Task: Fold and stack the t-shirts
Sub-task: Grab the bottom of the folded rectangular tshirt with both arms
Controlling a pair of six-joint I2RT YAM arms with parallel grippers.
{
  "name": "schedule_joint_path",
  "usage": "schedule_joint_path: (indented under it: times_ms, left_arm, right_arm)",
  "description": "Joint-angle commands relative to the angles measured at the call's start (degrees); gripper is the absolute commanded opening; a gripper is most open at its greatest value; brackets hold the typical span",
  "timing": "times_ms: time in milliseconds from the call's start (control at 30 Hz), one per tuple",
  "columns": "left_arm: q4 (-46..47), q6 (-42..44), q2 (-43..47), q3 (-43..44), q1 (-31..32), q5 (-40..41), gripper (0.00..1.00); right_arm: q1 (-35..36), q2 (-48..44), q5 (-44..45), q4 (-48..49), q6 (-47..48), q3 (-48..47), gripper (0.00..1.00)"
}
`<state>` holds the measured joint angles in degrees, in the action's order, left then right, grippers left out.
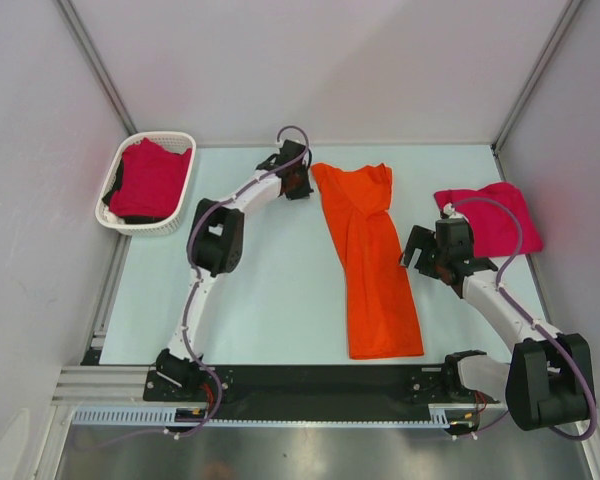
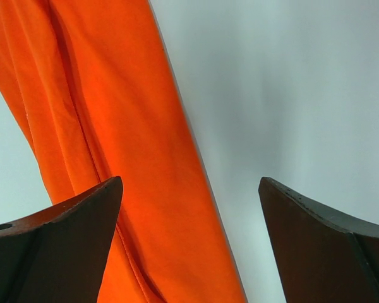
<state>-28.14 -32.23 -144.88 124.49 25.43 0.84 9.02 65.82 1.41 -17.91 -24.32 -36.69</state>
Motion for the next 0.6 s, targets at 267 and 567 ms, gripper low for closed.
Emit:
schedule_joint_path:
  times_ms: [267,567]
  left_arm:
    - [8.19,1.73,12.87,-13.66,5.15,-7.44,0.00]
    - [2.84,1.82,5.05,-6.38,6.83,-8.93,0.00]
  right_arm:
    - [-0.14,1.32,-2.73,2.71,0.67,0.56,0.95]
    - [-0.05,2.20,-3.25,3.15,0.67,0.39,0.94]
